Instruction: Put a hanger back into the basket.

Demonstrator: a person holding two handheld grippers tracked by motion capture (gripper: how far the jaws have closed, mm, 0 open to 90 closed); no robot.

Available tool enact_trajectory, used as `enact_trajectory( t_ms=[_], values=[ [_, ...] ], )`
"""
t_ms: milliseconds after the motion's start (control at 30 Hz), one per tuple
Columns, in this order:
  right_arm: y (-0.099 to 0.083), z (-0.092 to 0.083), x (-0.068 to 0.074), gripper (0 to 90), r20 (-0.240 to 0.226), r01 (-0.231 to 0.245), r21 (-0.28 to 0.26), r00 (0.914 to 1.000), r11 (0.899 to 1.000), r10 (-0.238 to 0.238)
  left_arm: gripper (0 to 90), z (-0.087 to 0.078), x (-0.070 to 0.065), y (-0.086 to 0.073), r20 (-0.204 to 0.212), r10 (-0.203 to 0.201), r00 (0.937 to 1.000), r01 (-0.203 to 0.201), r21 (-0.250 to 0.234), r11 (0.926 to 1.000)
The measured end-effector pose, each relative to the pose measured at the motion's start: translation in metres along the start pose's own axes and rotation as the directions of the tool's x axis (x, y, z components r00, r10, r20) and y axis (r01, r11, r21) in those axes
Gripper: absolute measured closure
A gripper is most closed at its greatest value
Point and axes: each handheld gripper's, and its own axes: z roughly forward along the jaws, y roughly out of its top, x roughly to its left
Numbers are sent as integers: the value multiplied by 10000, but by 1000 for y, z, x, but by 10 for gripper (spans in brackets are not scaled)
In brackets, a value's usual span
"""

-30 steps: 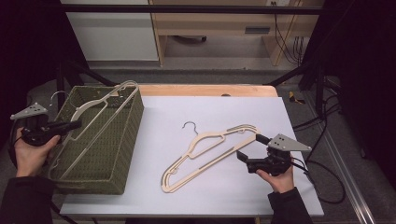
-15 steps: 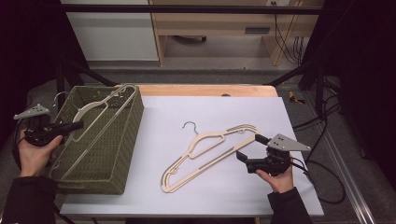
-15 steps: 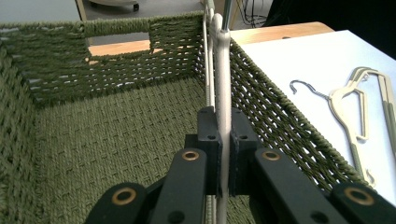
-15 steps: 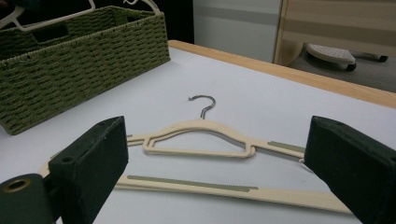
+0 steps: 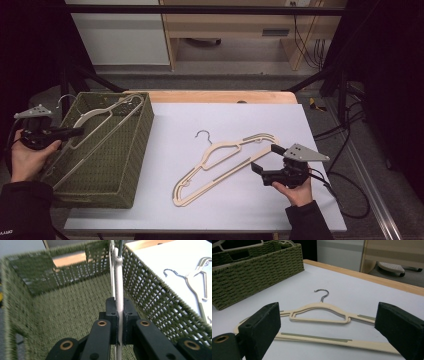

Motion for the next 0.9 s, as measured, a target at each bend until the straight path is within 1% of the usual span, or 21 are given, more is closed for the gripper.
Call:
enact_trajectory(
  t_ms=[33,67,133,233,267,300,333,400,433,500,533,567,600,633,667,700,733,767,833,867,900],
  values=[
    [0,0,0,72,0,0,0,10000,10000,0,858,0,0,0,0,0,10000,0,0,10000],
    [0,-1,0,73,-12,47,-8,10000,10000,-47,858,7,3,-8,16,-148,9999,148,150,9998],
    [0,-1,-1,73,-3,42,8,10000,10000,-42,858,13,4,-14,155,-376,9992,376,45,9993],
    [0,0,-1,73,-12,52,7,10000,10000,-52,857,23,2,-17,433,-437,9981,428,211,9989],
    [0,0,0,73,24,17,-5,10000,10000,-17,857,26,1,-18,398,-450,9982,437,325,9985],
    [0,0,0,73,23,12,6,10000,10000,-12,857,26,1,-18,398,-450,9982,437,325,9985],
    [0,0,-1,73,-6,59,13,10000,10000,-59,857,30,0,-19,324,-493,9983,476,512,9976],
    [0,-1,0,74,-14,30,1,10000,10000,-30,855,34,1,-21,344,-628,9974,610,527,9967],
    [0,-1,0,74,12,-8,-26,10000,10000,8,854,36,1,-22,294,-795,9964,781,438,9960],
    [0,-1,0,75,5,-11,-27,10000,10000,11,852,37,3,-23,213,-852,9961,841,476,9953],
    [0,-1,0,75,-10,14,-24,10000,10000,-14,850,38,7,-25,27,-1101,9939,1099,321,9934],
    [0,0,0,75,-38,43,-3,10000,10000,-43,845,38,9,-26,-213,-1171,9929,1176,281,9927],
    [0,0,0,75,-6,-28,12,10000,10000,28,840,39,11,-27,-381,-1293,9909,1305,284,9910],
    [0,1,0,75,-9,31,18,10000,10000,-31,835,40,12,-28,-539,-1285,9902,1312,499,9901],
    [0,1,0,75,-11,31,43,10000,10000,-31,829,40,12,-28,-539,-1285,9902,1312,499,9901],
    [0,1,0,75,-11,31,43,10000,10000,-31,829,42,13,-29,-814,-1291,9883,1341,597,9892],
    [-1,1,0,75,-24,35,65,10000,10000,-35,826,43,15,-32,-949,-1318,9867,1373,545,9890],
    [-1,2,0,75,-31,66,57,10000,10000,-66,824,44,17,-33,-935,-1452,9850,1508,566,9869],
    [-1,3,1,75,-22,30,99,10000,9999,-30,817,45,19,-35,-1077,-1617,9810,1676,486,9847],
    [-1,3,1,76,-53,102,131,9999,9999,-101,813,47,21,-36,-1334,-1651,9772,1758,729,9817],
    [-1,3,1,75,-34,46,110,10000,9999,-46,808,49,21,-37,-1581,-1528,9755,1666,780,9829]
  ],
)
